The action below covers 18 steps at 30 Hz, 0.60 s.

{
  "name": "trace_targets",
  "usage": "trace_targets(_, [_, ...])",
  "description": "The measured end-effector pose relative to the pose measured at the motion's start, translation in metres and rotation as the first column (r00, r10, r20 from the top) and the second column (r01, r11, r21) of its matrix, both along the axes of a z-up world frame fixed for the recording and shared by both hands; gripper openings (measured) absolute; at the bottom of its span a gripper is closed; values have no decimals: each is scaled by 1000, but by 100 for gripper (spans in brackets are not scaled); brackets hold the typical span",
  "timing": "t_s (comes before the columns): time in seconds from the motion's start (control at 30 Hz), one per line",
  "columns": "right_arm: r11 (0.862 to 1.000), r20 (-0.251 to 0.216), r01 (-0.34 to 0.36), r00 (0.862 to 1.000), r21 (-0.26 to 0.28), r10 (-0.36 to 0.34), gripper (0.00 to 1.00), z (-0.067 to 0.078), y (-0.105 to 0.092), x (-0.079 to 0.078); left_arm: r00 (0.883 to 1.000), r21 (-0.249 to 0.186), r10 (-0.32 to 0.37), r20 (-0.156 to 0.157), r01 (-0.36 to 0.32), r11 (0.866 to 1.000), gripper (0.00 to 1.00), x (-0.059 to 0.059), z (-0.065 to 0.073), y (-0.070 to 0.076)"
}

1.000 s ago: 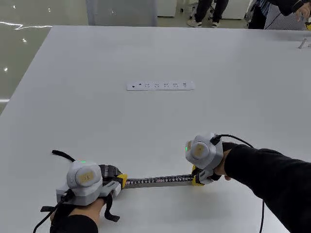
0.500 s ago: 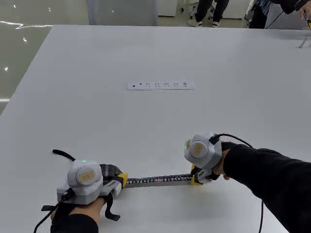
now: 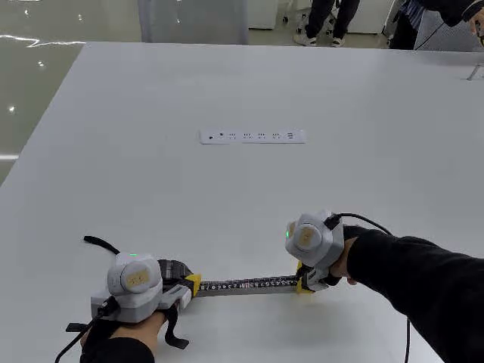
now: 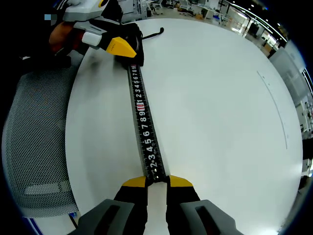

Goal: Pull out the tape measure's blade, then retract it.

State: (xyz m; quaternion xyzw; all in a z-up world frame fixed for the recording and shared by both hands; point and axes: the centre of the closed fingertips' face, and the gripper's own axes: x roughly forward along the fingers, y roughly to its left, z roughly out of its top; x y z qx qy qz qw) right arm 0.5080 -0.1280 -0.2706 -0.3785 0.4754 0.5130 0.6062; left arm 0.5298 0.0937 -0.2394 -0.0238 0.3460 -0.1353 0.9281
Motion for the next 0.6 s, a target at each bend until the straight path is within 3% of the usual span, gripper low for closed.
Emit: trace_targets(0.6, [1000,3,0,1000,14,0,9,0,7,0,1000,-1,0,-5,0,1000,61,0,-1,1])
